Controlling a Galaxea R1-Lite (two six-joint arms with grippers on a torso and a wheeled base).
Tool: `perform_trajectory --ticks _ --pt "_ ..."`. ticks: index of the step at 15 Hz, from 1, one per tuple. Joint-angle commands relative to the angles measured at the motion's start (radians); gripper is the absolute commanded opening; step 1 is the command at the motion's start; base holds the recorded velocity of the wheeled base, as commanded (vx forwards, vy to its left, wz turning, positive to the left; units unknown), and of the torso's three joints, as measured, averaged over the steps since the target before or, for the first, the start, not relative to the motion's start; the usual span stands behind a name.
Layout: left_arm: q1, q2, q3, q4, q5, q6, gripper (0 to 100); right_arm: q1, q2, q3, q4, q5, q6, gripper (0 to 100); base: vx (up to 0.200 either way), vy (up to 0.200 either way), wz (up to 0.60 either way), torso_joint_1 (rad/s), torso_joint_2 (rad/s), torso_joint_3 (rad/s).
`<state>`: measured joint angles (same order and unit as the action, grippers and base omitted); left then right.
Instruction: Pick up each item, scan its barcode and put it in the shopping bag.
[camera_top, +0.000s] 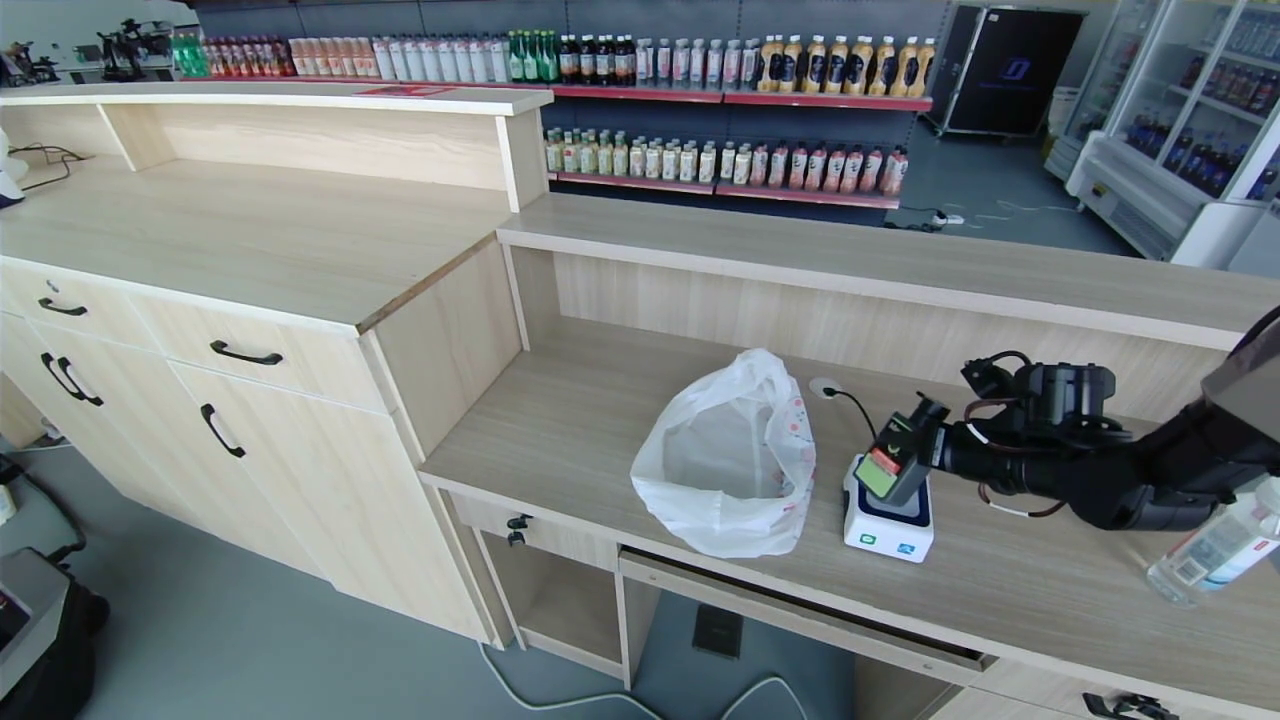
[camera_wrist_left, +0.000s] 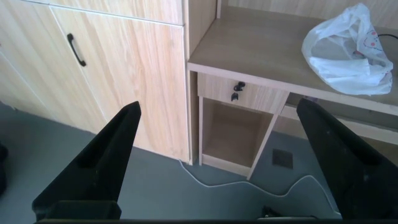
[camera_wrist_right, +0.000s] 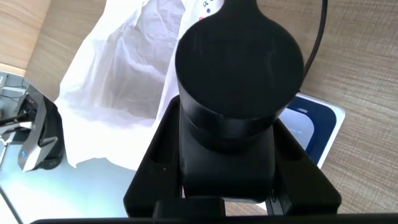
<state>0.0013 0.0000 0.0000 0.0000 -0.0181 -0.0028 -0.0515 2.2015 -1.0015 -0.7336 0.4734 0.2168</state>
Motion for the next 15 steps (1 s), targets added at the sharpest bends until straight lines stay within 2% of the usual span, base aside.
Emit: perform_trajectory --ticks 1,3,4,5,7,8,9,11,13,15 --pt "0.000 0.002 0.000 0.000 0.000 0.000 100 0.002 0.007 -0.002 -0.006 0.001 -0.001 0 0.000 0.000 0.00 0.000 0.00 0.000" --pt "0.000 0.000 0.000 0.000 0.000 0.000 100 0.009 -0.028 0.004 -0.027 0.001 -0.013 0 0.000 0.000 0.00 0.000 0.00 0.000" --pt "0.000 0.002 0.000 0.000 0.000 0.000 100 0.012 -0.091 0.026 -0.050 -0.004 -0.079 0 0.000 0.000 0.00 0.000 0.00 0.000" --pt "0.000 0.002 0.000 0.000 0.000 0.000 100 0.009 -0.167 0.073 -0.049 -0.024 -0.214 0 0.000 0.000 0.00 0.000 0.00 0.000" --pt "0.000 0.002 0.000 0.000 0.001 0.000 100 -0.056 -0.368 0.231 -0.064 -0.159 -0.591 0 0.000 0.000 0.00 0.000 0.00 0.000" --pt "0.000 0.002 0.000 0.000 0.000 0.000 100 -0.080 -0.422 0.287 -0.087 -0.182 -0.675 0 0.000 0.000 0.00 0.000 0.00 0.000" --pt "0.000 0.002 0.000 0.000 0.000 0.000 100 -0.148 -0.493 0.412 -0.205 -0.185 -0.794 0 0.000 0.000 0.00 0.000 0.00 0.000" --pt "0.000 0.002 0.000 0.000 0.001 0.000 100 -0.205 -0.540 0.529 -0.366 -0.188 -0.840 0 0.000 0.000 0.00 0.000 0.00 0.000" --pt "0.000 0.000 0.000 0.000 0.000 0.000 100 -0.209 -0.565 0.521 -0.391 -0.193 -0.840 0 0.000 0.000 0.00 0.000 0.00 0.000" --pt "0.000 0.000 0.000 0.000 0.000 0.000 100 -0.203 -0.585 0.521 -0.418 -0.254 -0.850 0 0.000 0.000 0.60 -0.002 0.00 0.002"
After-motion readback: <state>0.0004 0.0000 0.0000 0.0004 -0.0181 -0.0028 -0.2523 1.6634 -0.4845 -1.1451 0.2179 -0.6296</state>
